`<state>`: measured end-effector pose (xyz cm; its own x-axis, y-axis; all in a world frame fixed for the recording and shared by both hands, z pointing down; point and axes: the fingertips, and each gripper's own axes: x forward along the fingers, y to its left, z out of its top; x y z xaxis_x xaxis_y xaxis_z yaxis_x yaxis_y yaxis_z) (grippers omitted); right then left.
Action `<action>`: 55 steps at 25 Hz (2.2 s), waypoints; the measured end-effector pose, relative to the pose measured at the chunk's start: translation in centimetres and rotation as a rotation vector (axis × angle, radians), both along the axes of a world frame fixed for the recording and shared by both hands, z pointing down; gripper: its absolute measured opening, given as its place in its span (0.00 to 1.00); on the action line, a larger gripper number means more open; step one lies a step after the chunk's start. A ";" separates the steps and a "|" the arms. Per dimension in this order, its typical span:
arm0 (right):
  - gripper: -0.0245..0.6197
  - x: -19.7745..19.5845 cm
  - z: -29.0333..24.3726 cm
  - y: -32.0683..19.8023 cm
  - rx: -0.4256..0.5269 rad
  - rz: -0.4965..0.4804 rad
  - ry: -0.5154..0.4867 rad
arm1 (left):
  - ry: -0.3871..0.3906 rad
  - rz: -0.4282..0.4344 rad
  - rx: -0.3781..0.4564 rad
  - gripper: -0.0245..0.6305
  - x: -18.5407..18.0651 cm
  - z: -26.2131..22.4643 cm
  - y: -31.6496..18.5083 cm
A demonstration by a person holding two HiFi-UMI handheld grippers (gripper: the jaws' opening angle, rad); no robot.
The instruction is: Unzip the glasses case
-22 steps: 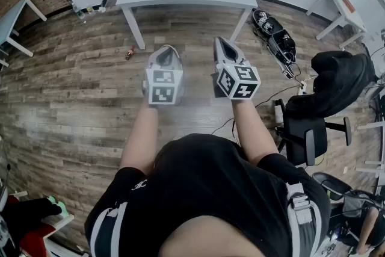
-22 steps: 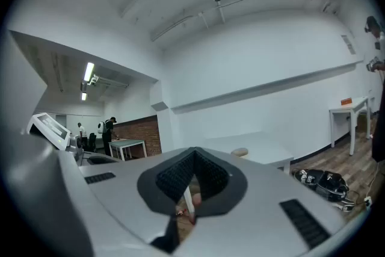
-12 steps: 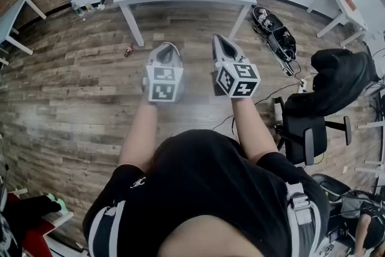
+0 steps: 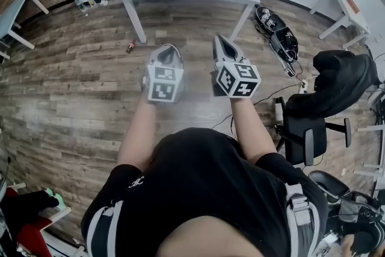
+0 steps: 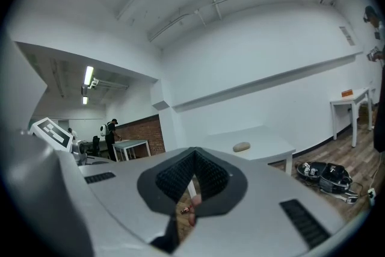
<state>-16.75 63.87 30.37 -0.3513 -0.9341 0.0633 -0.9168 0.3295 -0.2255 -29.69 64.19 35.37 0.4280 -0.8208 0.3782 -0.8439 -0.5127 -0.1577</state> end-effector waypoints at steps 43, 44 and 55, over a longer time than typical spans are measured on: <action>0.04 12.8 2.8 -26.5 -0.062 0.063 -0.032 | -0.070 0.114 -0.124 0.04 12.1 3.8 -26.9; 0.04 13.7 2.8 -27.6 -0.061 0.060 -0.033 | -0.076 0.114 -0.131 0.04 13.0 4.0 -27.9; 0.04 21.6 5.4 -34.6 -0.107 0.025 -0.061 | -0.132 0.076 -0.175 0.04 19.7 6.1 -34.8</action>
<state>4.89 29.30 35.78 -0.3342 -0.9317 0.1425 -0.9079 0.2776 -0.3141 -10.00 29.43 41.45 0.4233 -0.7053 0.5687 -0.7798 -0.6032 -0.1676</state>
